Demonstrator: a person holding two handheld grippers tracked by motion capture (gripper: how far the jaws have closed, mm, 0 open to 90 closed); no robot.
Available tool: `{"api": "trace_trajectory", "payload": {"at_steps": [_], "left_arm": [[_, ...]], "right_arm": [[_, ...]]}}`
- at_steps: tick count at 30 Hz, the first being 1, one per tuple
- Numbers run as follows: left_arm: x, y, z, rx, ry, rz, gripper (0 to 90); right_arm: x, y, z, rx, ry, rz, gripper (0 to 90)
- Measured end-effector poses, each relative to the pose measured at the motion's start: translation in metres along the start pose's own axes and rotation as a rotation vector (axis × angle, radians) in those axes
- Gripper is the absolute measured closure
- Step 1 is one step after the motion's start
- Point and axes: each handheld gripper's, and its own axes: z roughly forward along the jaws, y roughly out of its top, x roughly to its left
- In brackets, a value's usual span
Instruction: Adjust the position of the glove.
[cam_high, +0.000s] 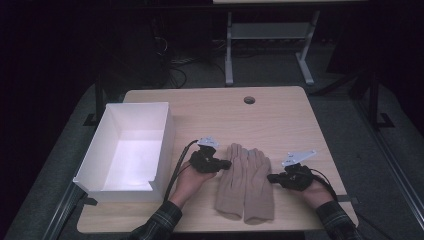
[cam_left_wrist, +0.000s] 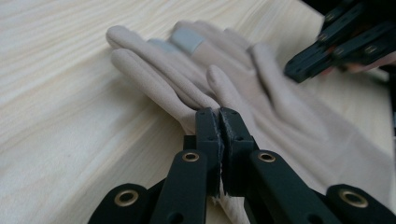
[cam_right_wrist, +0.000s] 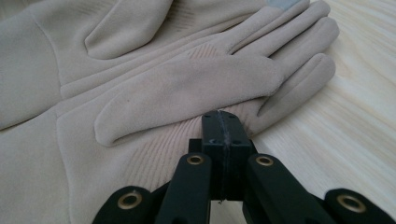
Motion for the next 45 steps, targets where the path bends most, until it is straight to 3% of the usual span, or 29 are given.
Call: {"api": "trace_trajectory", "payload": {"at_steps": [10,15,21,32,36,39,42,45], "left_arm": [[-0.003,0.015,-0.005,-0.040,-0.063,-0.028,87.3],[-0.008,0.020,-0.001,-0.036,-0.083,-0.016,87.4],[-0.015,0.026,0.010,-0.032,-0.100,-0.009,87.4],[-0.026,0.026,0.043,0.024,-0.114,0.008,86.9],[-0.026,0.028,0.046,0.014,-0.121,0.007,84.1],[-0.030,0.030,0.038,-0.007,-0.128,0.009,80.0],[-0.035,0.030,0.030,-0.004,-0.137,0.038,84.4],[-0.043,0.021,0.033,0.015,-0.155,0.044,89.3]], "right_arm": [[0.012,0.015,0.016,0.000,0.022,-0.034,89.9],[0.016,0.020,0.022,0.000,0.026,-0.031,89.9],[0.022,0.026,0.029,-0.001,0.035,-0.039,89.9],[0.023,0.029,0.034,-0.008,0.044,-0.043,90.0],[0.023,0.028,0.032,-0.006,0.039,-0.041,89.8],[0.020,0.025,0.026,-0.018,0.031,-0.041,83.8],[0.012,0.021,0.018,-0.038,0.006,-0.010,78.2],[-0.002,0.014,0.008,-0.061,-0.057,0.034,61.0]]}}
